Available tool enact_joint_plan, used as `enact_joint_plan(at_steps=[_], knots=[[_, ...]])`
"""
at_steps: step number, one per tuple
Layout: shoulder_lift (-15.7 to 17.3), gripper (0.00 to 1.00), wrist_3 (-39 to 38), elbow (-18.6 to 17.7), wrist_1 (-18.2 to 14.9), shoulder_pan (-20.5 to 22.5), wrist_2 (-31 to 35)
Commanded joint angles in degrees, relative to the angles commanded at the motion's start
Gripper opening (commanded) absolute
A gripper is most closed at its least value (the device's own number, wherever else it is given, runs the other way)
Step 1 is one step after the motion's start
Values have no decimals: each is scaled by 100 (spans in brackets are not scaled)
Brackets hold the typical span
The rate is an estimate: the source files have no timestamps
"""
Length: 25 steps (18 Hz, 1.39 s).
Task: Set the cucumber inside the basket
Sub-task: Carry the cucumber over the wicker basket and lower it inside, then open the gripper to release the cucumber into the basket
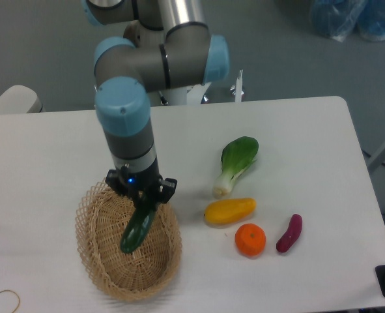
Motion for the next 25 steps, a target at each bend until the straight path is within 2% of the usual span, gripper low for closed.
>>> enact_joint_plan(at_steps=[3, 6, 13, 17, 21, 24, 25], knots=[[-88, 29, -89, -176, 61, -149, 264], [-211, 29, -370, -325, 404, -246, 378], [-589, 30, -467, -317, 431, -580, 941], [-738, 30, -414, -343, 448, -642, 959], [-704, 31, -441, -466, 457, -651, 959], [-730, 35, -441, -449, 457, -677, 959], [-730, 41, -432, -449, 457, -677, 959]])
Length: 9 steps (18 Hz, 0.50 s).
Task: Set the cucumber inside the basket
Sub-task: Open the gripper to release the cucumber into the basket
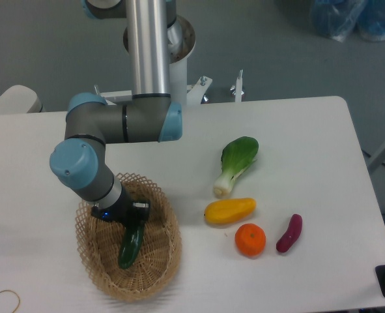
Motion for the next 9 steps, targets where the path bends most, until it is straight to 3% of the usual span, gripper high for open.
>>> enact_joint_plan(at_steps=[3, 6, 9], knots=[[35, 100, 26, 105, 0, 0, 0], [114, 100, 35, 298, 0, 0, -17], [184, 100, 53, 710, -9, 17, 0]])
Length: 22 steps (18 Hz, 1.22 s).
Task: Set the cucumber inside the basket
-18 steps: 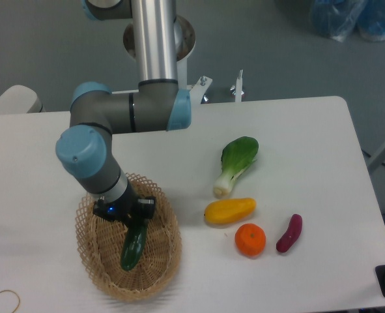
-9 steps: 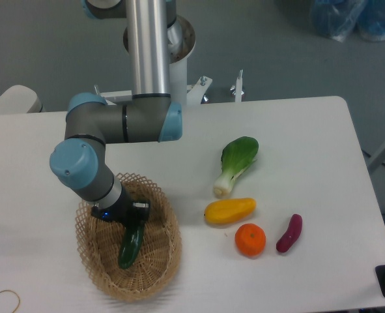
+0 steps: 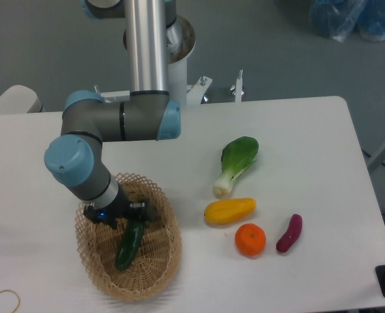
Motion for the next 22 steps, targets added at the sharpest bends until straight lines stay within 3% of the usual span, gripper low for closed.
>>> enact_joint_plan(at_steps=[4, 9, 12, 16, 19, 22], knots=[[88, 100, 542, 519, -17, 271, 0], [623, 100, 2317, 459, -158, 1071, 9], [834, 100, 3538, 459, -631, 1589, -18], [984, 100, 5103, 423, -931, 2205, -44], [1151, 100, 6281, 397, -1344, 2732, -447], [1310, 100, 7082, 266, -1380, 3145, -764]])
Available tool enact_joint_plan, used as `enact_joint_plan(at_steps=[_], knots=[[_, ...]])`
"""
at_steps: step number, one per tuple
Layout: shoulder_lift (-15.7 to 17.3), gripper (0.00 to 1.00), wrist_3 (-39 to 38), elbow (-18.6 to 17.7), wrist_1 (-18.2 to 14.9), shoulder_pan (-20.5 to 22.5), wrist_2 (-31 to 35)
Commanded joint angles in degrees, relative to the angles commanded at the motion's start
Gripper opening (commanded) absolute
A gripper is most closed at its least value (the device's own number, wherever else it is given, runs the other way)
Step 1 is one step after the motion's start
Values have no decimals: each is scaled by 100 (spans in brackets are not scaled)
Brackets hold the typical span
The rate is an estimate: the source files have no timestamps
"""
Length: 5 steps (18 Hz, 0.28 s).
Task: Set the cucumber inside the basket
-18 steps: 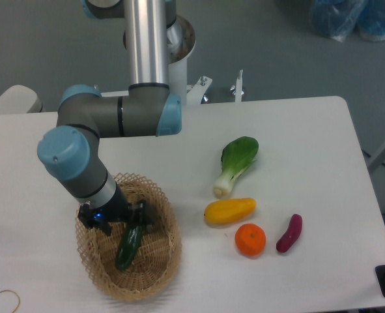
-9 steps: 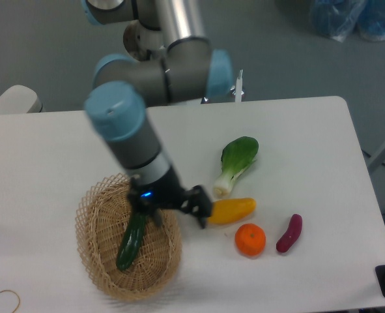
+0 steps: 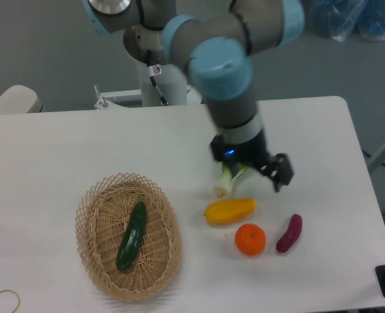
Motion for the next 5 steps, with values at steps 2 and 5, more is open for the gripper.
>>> enact_joint_plan(at_steps=[2, 5], knots=[[70, 100, 300, -36, 0, 168, -123], [88, 100, 380, -27, 0, 309, -378]])
